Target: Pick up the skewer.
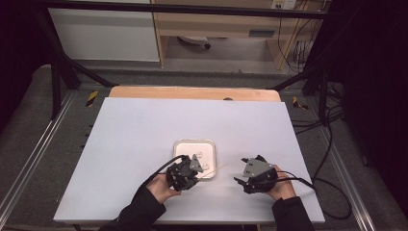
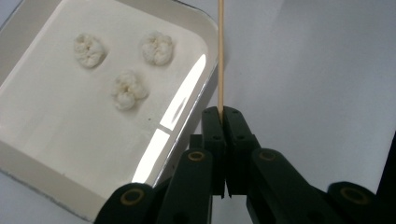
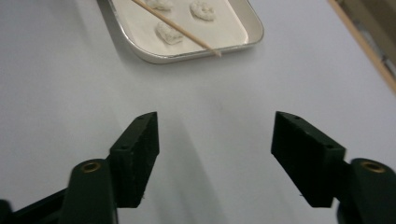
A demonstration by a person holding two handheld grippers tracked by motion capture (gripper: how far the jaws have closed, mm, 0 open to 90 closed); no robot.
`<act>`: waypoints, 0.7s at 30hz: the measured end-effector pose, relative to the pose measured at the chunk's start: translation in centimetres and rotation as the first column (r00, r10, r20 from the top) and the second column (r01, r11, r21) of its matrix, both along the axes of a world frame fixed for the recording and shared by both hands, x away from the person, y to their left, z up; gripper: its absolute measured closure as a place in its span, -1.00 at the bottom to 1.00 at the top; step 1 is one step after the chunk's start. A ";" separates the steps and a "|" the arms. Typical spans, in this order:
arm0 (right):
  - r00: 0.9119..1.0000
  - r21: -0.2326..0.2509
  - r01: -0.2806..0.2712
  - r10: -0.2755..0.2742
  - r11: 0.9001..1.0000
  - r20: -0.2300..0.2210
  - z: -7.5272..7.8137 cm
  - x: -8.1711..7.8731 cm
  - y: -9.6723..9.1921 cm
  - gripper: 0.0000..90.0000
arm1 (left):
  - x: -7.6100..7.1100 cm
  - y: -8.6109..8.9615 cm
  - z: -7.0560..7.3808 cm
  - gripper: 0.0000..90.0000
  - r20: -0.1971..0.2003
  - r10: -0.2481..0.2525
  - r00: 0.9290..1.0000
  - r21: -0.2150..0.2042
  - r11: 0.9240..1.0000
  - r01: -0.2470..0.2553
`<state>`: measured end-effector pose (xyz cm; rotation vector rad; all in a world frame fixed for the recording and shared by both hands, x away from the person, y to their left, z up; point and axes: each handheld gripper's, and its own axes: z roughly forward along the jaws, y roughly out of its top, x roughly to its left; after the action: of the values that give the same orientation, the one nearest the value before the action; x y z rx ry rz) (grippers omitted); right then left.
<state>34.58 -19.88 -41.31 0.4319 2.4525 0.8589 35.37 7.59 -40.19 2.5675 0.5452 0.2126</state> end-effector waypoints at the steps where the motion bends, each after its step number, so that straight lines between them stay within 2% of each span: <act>1: 0.999 0.018 0.024 -0.023 1.000 -0.024 -0.1 0.1 -0.2 -0.40 | 0.0 0.3 0.0 0.97 0.003 0.006 1.000 -0.011 1.000 -0.006; 4: 0.995 0.069 0.073 -0.067 0.995 -0.079 -0.3 0.3 -0.7 -0.51 | -0.2 1.4 0.0 0.97 0.011 0.035 0.999 -0.053 0.998 -0.034; 8: 0.980 0.137 0.132 -0.109 0.982 -0.165 -0.4 0.6 -1.2 -0.63 | -0.5 2.7 0.0 0.96 0.026 0.073 0.997 -0.103 0.992 -0.070; 10: 0.973 0.161 0.160 -0.128 0.974 -0.191 -0.4 0.7 -1.3 -0.68 | -0.6 3.3 -0.1 0.96 0.035 0.099 0.995 -0.131 0.987 -0.094; 15: 0.962 0.199 0.190 -0.142 0.961 -0.232 -0.4 1.0 -1.1 -0.73 | -1.0 4.8 -0.3 0.96 0.060 0.149 0.987 -0.186 0.973 -0.136; 19: 0.944 0.248 0.222 -0.144 0.943 -0.295 -0.4 1.5 -0.7 -0.73 | -1.3 6.0 -0.5 0.96 0.062 0.186 0.981 -0.221 0.961 -0.169; 21: 0.939 0.269 0.234 -0.145 0.934 -0.312 -0.4 1.7 -0.5 -0.75 | -1.5 6.5 -0.6 0.96 0.063 0.199 0.978 -0.234 0.956 -0.179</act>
<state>36.30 -20.41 -41.67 0.9537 2.4817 1.1609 33.90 14.05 -40.80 2.2741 0.7387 0.3073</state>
